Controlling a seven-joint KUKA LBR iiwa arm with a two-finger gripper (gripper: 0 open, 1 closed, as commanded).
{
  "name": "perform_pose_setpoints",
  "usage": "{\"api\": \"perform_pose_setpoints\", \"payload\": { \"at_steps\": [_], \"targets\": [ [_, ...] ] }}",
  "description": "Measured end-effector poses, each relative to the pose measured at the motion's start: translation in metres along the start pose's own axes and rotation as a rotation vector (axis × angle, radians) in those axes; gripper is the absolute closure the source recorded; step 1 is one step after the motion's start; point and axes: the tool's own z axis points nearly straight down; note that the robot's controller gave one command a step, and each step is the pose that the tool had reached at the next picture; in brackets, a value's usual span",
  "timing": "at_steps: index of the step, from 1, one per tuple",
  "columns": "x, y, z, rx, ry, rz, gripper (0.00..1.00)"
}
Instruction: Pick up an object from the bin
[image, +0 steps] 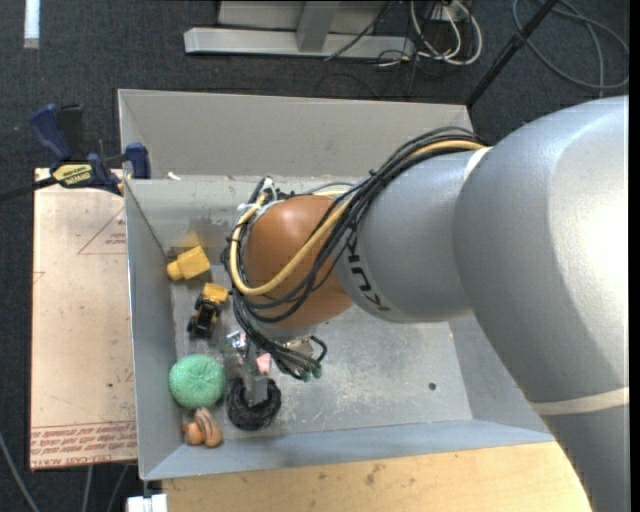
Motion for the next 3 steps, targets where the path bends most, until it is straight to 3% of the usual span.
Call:
{"api": "perform_pose_setpoints", "payload": {
  "at_steps": [1,2,3],
  "targets": [
    [0.0,0.0,0.0,0.0,0.0,0.0,1.0],
    [0.03,-0.024,-0.029,0.0,0.007,-0.037,1.0],
    [0.032,-0.031,-0.054,0.002,0.001,-0.048,1.0]
  ]
}}
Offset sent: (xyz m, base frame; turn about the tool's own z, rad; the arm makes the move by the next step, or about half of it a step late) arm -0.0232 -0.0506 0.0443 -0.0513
